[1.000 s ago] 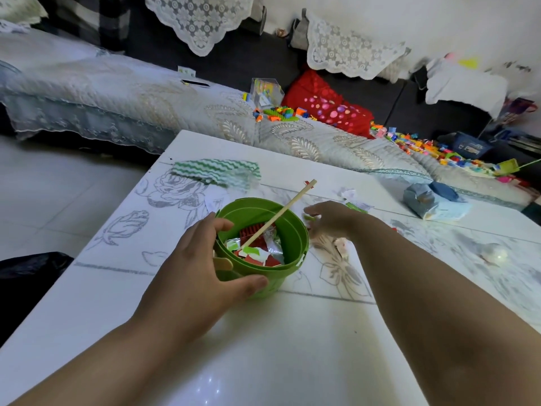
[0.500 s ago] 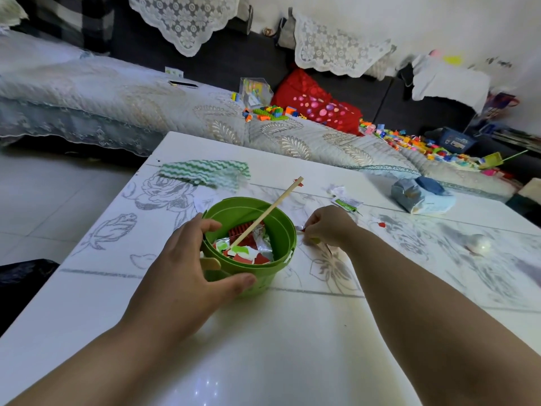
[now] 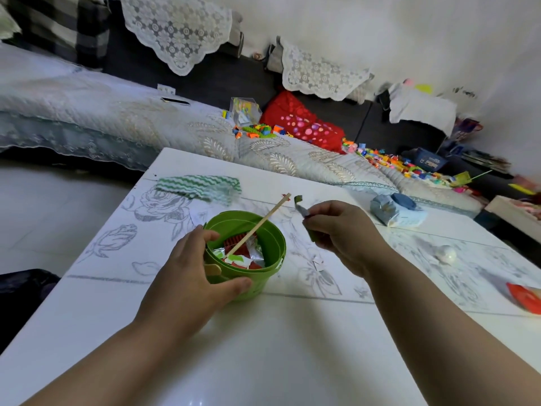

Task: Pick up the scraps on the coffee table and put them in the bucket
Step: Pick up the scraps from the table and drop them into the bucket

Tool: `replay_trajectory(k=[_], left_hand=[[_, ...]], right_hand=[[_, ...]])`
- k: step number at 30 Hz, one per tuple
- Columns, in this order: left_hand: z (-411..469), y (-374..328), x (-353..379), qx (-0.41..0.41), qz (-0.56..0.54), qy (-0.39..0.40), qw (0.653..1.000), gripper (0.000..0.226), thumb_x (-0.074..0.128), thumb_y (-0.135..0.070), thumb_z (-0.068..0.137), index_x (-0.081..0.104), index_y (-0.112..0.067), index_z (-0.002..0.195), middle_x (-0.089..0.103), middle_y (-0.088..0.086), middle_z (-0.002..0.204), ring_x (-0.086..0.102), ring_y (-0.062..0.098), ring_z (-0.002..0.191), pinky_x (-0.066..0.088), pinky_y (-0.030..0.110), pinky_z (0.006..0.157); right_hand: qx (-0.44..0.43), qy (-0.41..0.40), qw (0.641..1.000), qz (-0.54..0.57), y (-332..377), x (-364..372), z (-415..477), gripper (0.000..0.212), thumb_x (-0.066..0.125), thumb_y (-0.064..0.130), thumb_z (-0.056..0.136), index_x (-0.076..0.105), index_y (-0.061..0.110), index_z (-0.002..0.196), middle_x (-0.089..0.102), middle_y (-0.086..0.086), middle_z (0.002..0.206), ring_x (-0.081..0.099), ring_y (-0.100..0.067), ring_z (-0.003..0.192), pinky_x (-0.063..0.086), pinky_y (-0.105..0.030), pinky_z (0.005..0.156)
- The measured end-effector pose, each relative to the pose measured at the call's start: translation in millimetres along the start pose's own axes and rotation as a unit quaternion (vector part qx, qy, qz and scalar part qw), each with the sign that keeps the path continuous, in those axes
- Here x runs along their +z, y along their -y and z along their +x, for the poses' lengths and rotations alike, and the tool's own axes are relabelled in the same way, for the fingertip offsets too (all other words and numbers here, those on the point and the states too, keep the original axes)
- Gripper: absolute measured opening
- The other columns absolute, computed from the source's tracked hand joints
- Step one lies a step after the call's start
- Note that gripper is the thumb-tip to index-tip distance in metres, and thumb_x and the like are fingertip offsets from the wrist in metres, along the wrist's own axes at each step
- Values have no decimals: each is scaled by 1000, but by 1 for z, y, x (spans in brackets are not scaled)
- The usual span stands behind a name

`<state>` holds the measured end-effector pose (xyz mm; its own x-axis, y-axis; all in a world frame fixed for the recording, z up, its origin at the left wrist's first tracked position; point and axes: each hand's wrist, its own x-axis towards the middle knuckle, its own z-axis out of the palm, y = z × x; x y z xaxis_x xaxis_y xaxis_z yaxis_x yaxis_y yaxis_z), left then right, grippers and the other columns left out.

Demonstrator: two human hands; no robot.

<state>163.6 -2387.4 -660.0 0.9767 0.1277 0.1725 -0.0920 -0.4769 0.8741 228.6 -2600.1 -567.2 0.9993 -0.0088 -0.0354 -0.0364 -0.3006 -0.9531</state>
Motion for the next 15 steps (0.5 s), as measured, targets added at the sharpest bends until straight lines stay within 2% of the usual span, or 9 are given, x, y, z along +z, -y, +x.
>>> replay_trajectory(k=[3,6,8,12,15], left_hand=[[-1,-2,-1,6,1,5,1000,71,80,-50,56,34,-47,110,41,-17,114,58,3,91,52,33,77],[-3,-3,-2,9,-7,7,1000,74,80,-48,57,37,-41,116,40,-17,115,54,-8,85,51,30,77],[-3,-2,-3,9,-7,9,1000,76,80,-48,57,38,-39,120,40,-16,116,54,-8,86,52,31,79],[-2,-3,-4,11,-9,12,1000,76,80,-48,58,38,-39,120,40,-17,115,53,-10,85,50,28,77],[-3,-3,-4,12,-8,16,1000,74,80,-47,59,37,-40,119,39,-18,114,51,-13,83,45,21,71]], right_hand=[[-15,43,998,-46,12,20,-11,15,66,-8,76,66,7,75,58,-9,62,51,-15,52,45,-26,56],[-34,62,987,-141,20,40,-13,11,70,-2,74,70,9,78,65,-10,72,59,-20,66,54,-34,67],[-42,68,974,-210,24,50,-14,17,77,6,69,70,15,83,70,-8,84,66,-23,76,57,-40,78],[-43,86,952,-289,32,58,-16,35,80,12,69,67,23,100,72,-1,95,70,-19,88,59,-38,82],[-28,90,958,-272,33,49,-13,32,78,13,72,69,18,102,73,1,93,70,-17,89,56,-36,84]])
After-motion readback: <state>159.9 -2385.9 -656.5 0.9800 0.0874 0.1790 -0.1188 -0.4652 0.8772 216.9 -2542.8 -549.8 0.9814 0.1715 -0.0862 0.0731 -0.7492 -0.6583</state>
